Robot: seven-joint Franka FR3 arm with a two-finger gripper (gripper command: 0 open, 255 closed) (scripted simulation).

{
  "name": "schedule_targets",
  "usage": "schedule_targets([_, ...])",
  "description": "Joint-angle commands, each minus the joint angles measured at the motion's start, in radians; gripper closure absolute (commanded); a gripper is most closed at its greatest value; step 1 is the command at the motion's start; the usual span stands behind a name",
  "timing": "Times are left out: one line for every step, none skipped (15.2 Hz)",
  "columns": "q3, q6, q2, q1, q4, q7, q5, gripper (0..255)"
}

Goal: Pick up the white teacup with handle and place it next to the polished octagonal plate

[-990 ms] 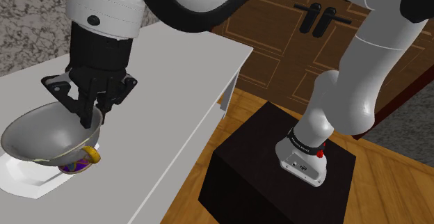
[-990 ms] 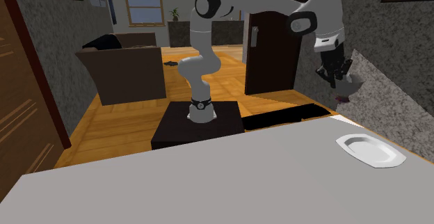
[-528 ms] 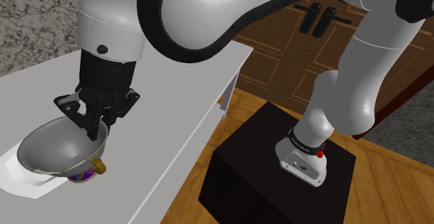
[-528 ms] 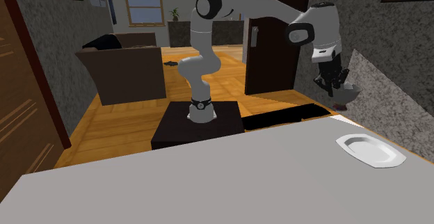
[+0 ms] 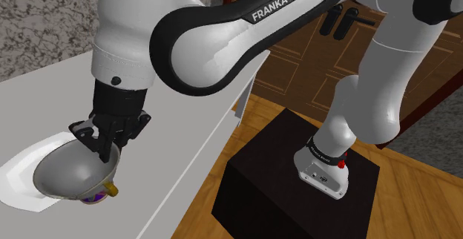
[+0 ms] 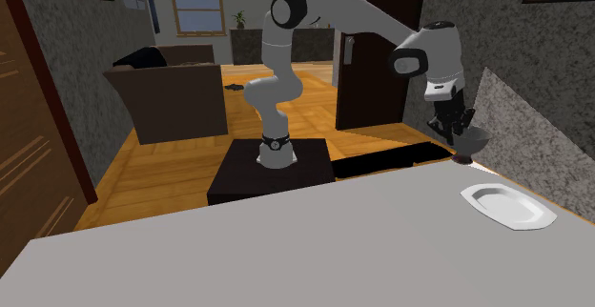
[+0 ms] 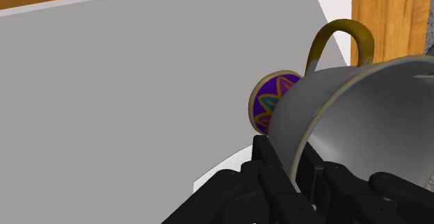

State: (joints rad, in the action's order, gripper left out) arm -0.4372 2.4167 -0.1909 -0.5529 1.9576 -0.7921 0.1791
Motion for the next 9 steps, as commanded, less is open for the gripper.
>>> schedule_targets([0.001, 0.026, -0.012, -0.001, 0.014, 0.004, -0.002, 255])
schedule_targets([0.001, 0.038, -0.019, -0.002, 0.020, 0.005, -0.003, 255])
schedule_targets([0.002, 0.050, -0.025, -0.003, 0.026, 0.006, -0.005, 255])
schedule_targets([0.002, 0.063, -0.032, -0.004, 0.032, 0.007, -0.006, 255])
schedule_targets([0.003, 0.075, -0.039, -0.005, 0.037, 0.008, -0.008, 255])
schedule_targets([0.003, 0.087, -0.047, -0.006, 0.042, 0.008, -0.010, 255])
schedule_targets([0.004, 0.099, -0.054, -0.007, 0.047, 0.009, -0.011, 255])
schedule_targets([0.005, 0.111, -0.062, -0.009, 0.052, 0.010, -0.013, 255])
schedule_targets([0.006, 0.122, -0.069, -0.010, 0.057, 0.011, -0.015, 255])
